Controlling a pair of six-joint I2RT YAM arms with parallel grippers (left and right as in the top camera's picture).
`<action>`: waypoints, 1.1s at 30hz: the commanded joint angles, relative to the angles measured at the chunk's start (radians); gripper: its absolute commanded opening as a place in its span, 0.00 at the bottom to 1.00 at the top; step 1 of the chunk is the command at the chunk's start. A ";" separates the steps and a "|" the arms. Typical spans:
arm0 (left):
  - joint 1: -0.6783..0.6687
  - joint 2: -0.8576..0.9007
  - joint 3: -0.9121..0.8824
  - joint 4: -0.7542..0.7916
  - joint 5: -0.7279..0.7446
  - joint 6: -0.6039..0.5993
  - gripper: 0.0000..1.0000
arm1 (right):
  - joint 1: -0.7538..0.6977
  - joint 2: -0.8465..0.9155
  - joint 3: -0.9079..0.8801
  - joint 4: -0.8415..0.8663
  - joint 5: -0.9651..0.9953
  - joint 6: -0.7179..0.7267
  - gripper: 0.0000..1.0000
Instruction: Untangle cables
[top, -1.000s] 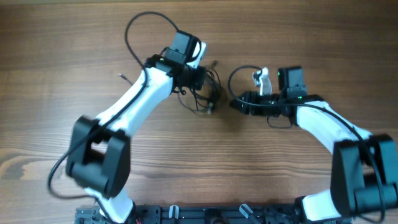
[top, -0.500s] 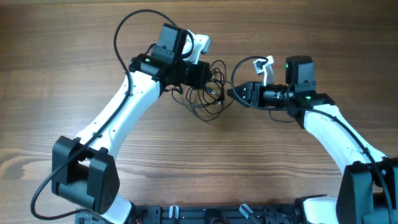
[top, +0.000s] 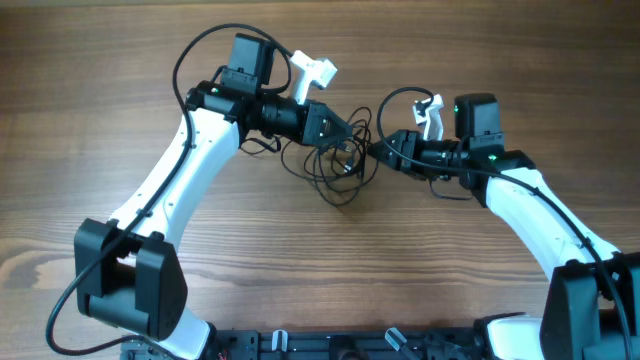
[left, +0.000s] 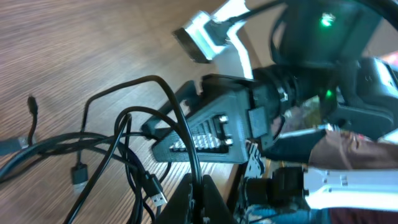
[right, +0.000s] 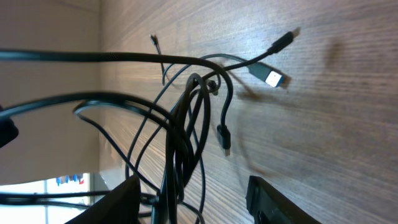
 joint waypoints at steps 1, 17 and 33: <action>-0.021 -0.026 0.003 -0.012 0.114 0.106 0.04 | 0.014 0.008 0.002 -0.007 0.028 0.010 0.56; -0.061 -0.026 0.003 -0.142 -0.262 -0.005 0.07 | 0.014 0.008 0.002 -0.253 0.869 -0.101 0.60; -0.174 0.056 0.003 -0.092 -0.607 -0.380 0.64 | 0.015 0.008 0.002 -0.303 0.489 -0.098 0.70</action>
